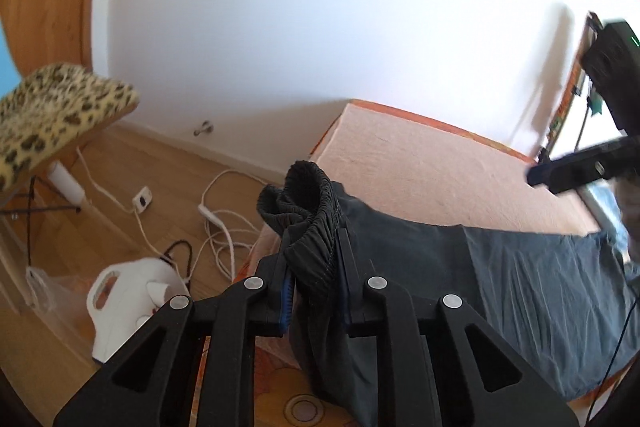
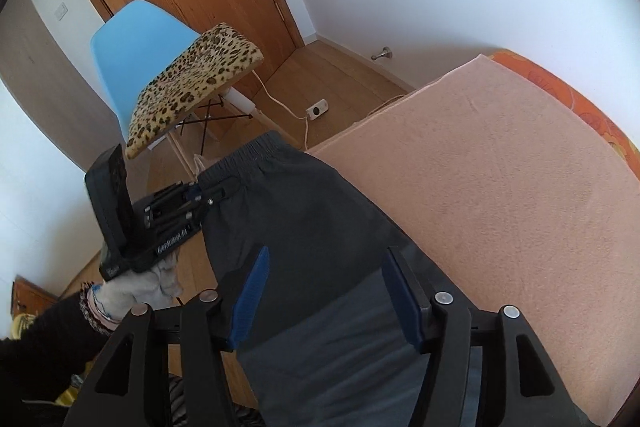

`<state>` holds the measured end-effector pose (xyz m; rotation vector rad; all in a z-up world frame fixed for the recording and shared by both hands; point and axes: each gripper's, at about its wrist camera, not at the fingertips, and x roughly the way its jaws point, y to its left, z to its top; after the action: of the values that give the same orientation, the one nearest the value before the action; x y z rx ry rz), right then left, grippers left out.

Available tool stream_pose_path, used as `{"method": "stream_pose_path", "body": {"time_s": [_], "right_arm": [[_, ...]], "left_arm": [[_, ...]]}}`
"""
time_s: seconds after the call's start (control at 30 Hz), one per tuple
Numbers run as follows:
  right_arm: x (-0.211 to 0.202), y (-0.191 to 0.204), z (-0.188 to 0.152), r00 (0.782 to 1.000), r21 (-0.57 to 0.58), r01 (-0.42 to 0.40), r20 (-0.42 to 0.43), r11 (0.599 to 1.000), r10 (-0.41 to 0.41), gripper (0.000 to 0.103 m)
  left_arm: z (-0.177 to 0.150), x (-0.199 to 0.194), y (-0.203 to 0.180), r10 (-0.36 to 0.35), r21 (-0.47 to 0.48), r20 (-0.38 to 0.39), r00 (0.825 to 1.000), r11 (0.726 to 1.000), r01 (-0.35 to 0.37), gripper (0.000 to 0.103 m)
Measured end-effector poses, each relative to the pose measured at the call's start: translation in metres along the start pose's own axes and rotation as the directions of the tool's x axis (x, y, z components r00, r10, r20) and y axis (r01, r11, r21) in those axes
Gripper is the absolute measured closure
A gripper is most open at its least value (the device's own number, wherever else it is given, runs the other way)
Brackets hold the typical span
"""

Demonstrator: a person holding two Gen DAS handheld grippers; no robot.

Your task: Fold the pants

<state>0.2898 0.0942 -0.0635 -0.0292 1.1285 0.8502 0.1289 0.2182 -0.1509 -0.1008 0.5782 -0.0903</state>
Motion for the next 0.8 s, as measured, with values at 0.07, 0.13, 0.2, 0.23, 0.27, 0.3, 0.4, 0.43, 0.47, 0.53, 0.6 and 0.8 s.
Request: {"method": "stream_pose_path", "body": {"time_s": [0.07, 0.13, 0.2, 0.23, 0.27, 0.3, 0.4, 0.43, 0.47, 0.53, 0.6, 0.8], "right_arm": [[0.013, 0.001, 0.016, 0.999, 0.036, -0.033, -0.013, 0.999, 0.033, 0.038], [0.027, 0.003, 0.031, 0.997, 0.074, -0.069, -0.04, 0.995, 0.072, 0.037], [0.043, 0.004, 0.043, 0.991, 0.117, -0.105, -0.074, 0.988, 0.114, 0.035], [0.052, 0.006, 0.048, 0.989, 0.129, -0.109, -0.089, 0.986, 0.121, 0.035], [0.06, 0.009, 0.051, 0.986, 0.136, -0.108, -0.111, 0.985, 0.124, 0.035], [0.069, 0.012, 0.053, 0.982, 0.137, -0.107, -0.139, 0.985, 0.126, 0.034], [0.092, 0.021, 0.053, 0.972, 0.139, -0.058, -0.219, 0.989, 0.087, 0.034], [0.097, 0.023, 0.052, 0.968, 0.135, -0.032, -0.241, 0.99, 0.064, 0.034], [0.099, 0.023, 0.05, 0.967, 0.132, 0.001, -0.254, 0.991, 0.033, 0.034], [0.094, 0.022, 0.045, 0.968, 0.123, 0.05, -0.25, 0.991, -0.018, 0.034], [0.086, 0.013, 0.039, 0.968, 0.154, 0.056, -0.25, 0.986, -0.016, 0.034], [0.092, 0.0, 0.028, 0.946, 0.254, 0.006, -0.315, 0.967, 0.077, 0.031]], "left_arm": [[-0.001, -0.005, -0.024, -0.016, 0.119, 0.017, 1.0, 0.993, 0.014, 0.087], [-0.006, -0.009, -0.046, -0.029, 0.224, 0.025, 0.999, 0.974, 0.023, 0.087], [-0.012, -0.01, -0.065, -0.044, 0.313, 0.026, 0.999, 0.949, 0.034, 0.087], [-0.015, -0.01, -0.072, -0.05, 0.345, 0.025, 0.998, 0.938, 0.039, 0.087], [-0.018, -0.009, -0.078, -0.057, 0.366, 0.018, 0.998, 0.929, 0.047, 0.087], [-0.02, -0.007, -0.083, -0.063, 0.383, 0.011, 0.998, 0.922, 0.054, 0.087], [-0.025, -0.006, -0.094, -0.068, 0.411, 0.012, 0.998, 0.91, 0.057, 0.087], [-0.027, -0.006, -0.096, -0.066, 0.416, 0.012, 0.998, 0.908, 0.055, 0.087], [-0.028, -0.008, -0.099, -0.071, 0.412, 0.011, 0.997, 0.909, 0.06, 0.087], [-0.029, -0.009, -0.098, -0.079, 0.404, 0.007, 0.997, 0.912, 0.07, 0.087], [-0.03, -0.009, -0.098, -0.084, 0.405, 0.003, 0.996, 0.911, 0.076, 0.087], [-0.032, -0.011, -0.107, -0.106, 0.423, 0.012, 0.994, 0.901, 0.091, 0.087]]}}
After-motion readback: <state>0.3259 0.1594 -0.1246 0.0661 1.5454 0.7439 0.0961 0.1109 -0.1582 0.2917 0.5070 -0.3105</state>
